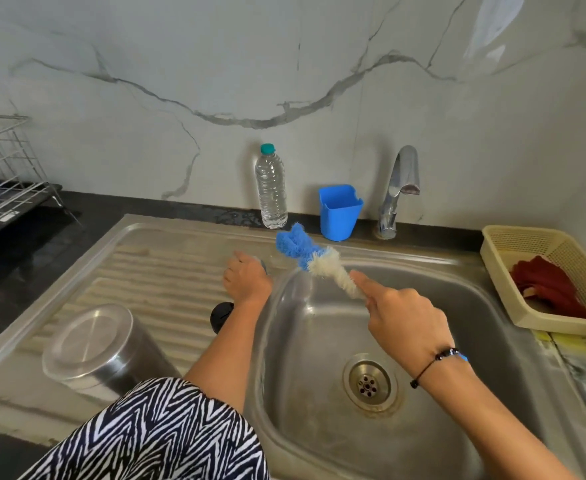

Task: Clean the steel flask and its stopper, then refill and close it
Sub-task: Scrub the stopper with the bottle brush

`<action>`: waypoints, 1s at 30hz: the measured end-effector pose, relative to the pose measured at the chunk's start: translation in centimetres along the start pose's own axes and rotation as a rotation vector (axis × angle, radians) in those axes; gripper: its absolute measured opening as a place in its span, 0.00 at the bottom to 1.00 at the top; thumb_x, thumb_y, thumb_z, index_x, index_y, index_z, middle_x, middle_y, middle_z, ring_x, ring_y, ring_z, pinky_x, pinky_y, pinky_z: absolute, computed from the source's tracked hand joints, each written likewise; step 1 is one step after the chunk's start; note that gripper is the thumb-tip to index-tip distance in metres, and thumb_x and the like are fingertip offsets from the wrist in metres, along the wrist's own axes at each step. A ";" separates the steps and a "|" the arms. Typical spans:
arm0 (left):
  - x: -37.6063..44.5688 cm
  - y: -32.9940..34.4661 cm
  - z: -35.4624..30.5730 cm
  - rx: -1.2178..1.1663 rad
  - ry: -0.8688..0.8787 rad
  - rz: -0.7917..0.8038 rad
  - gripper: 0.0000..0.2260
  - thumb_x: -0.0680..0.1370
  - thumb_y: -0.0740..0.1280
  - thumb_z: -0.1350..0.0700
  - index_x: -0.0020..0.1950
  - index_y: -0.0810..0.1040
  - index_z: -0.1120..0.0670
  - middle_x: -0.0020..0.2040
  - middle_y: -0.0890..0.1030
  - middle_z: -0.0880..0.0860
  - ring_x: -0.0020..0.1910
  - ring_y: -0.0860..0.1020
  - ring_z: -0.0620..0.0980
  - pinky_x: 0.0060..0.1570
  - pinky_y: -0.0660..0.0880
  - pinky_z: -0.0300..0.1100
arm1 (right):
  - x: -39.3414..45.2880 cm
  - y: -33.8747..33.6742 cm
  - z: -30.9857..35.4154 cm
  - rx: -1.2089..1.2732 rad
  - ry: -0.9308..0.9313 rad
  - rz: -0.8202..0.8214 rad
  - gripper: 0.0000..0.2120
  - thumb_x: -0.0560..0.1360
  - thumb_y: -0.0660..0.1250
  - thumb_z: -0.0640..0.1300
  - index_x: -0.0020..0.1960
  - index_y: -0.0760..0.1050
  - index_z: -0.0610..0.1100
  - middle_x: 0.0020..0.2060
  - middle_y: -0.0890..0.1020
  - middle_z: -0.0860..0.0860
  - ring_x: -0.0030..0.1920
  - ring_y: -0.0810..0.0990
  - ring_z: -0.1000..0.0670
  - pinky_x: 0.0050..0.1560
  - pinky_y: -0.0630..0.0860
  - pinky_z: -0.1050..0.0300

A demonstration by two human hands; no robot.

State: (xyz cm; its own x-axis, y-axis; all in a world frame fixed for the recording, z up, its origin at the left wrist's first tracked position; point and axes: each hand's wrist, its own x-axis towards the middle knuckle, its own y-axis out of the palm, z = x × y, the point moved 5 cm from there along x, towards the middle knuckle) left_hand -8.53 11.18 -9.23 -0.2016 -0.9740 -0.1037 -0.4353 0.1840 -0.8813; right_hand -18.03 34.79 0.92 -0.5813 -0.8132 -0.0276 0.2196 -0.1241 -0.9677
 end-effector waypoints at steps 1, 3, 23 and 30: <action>0.0 -0.3 -0.4 0.001 0.011 -0.010 0.39 0.77 0.67 0.52 0.77 0.46 0.62 0.72 0.62 0.63 0.70 0.63 0.62 0.70 0.59 0.53 | -0.1 -1.1 0.4 -0.044 -0.022 -0.030 0.27 0.79 0.52 0.43 0.73 0.49 0.63 0.38 0.73 0.49 0.41 0.76 0.45 0.36 0.69 0.55; -0.2 -1.2 -1.3 0.012 0.044 -0.030 0.39 0.77 0.66 0.52 0.78 0.44 0.61 0.73 0.60 0.64 0.70 0.62 0.62 0.71 0.58 0.54 | -0.1 -3.9 1.3 -0.149 -0.064 -0.113 0.29 0.79 0.53 0.43 0.74 0.47 0.60 0.42 0.77 0.47 0.44 0.78 0.43 0.37 0.67 0.55; -2.9 -5.7 -13.6 0.211 0.502 0.009 0.22 0.74 0.65 0.57 0.67 0.64 0.57 0.66 0.65 0.61 0.66 0.65 0.62 0.64 0.65 0.54 | 15.6 -16.1 4.0 -0.877 -0.048 -0.141 0.04 0.74 0.59 0.36 0.46 0.71 0.41 0.38 0.72 0.47 0.44 0.74 0.44 0.44 0.64 0.52; -1.9 -3.8 -13.7 0.326 0.520 0.024 0.20 0.76 0.64 0.56 0.67 0.64 0.57 0.64 0.66 0.60 0.65 0.66 0.61 0.63 0.64 0.53 | 20.3 -13.6 2.7 -0.993 -0.011 -0.043 0.08 0.75 0.58 0.39 0.51 0.73 0.44 0.48 0.78 0.50 0.51 0.75 0.45 0.60 0.61 0.45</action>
State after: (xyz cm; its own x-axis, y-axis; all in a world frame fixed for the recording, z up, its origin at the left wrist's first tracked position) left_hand -18.51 14.11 0.67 -0.6454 -0.7627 0.0414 -0.1515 0.0747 -0.9856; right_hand -30.75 18.42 14.20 -0.5653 -0.8248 0.0095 -0.5599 0.3752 -0.7387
